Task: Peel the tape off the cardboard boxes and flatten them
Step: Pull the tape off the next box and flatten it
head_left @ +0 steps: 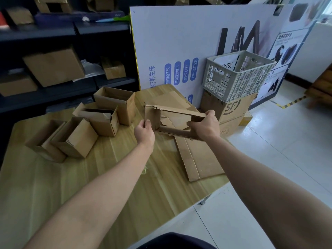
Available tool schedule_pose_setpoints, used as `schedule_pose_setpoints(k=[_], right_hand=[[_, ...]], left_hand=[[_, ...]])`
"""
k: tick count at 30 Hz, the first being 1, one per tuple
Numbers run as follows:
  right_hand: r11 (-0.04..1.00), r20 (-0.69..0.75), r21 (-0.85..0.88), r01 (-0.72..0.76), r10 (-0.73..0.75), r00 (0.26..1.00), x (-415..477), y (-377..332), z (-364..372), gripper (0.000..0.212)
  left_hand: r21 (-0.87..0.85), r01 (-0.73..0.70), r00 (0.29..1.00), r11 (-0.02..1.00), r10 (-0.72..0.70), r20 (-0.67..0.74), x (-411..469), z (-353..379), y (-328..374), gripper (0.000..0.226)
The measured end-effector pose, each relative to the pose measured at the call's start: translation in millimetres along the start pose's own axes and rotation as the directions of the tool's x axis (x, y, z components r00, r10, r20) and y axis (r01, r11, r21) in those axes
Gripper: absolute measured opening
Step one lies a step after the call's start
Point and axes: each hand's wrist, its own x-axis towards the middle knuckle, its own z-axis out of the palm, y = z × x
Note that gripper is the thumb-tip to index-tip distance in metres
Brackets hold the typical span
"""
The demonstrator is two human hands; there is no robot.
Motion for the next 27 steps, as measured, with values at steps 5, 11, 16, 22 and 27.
schedule_pose_setpoints(k=[5,11,16,22,27], right_hand=[[1.0,-0.118,-0.005,-0.002,0.001,0.993,4.1,-1.0,1.6,0.075],[0.998,-0.139,-0.058,0.001,-0.009,0.99,6.4,-4.4,2.5,0.069],[0.995,-0.086,-0.094,-0.039,0.031,0.996,10.7,-3.5,2.7,0.082],[0.992,-0.075,-0.124,0.013,-0.022,0.997,8.2,-7.4,0.0,0.049],[0.979,0.125,-0.098,0.179,-0.166,0.978,6.2,6.9,-3.4,0.026]], left_hand=[[-0.103,-0.012,1.0,0.995,0.014,0.01,-9.1,8.5,4.8,0.032],[-0.13,-0.042,0.999,0.991,0.043,0.001,-7.3,13.5,4.5,0.031],[-0.118,-0.09,0.994,0.989,0.096,0.043,-13.1,14.1,9.6,0.03],[-0.088,-0.075,0.997,0.993,0.077,0.025,-14.0,18.7,11.5,0.023],[-0.305,0.263,0.964,0.915,-0.236,0.122,9.5,8.9,10.8,0.044]])
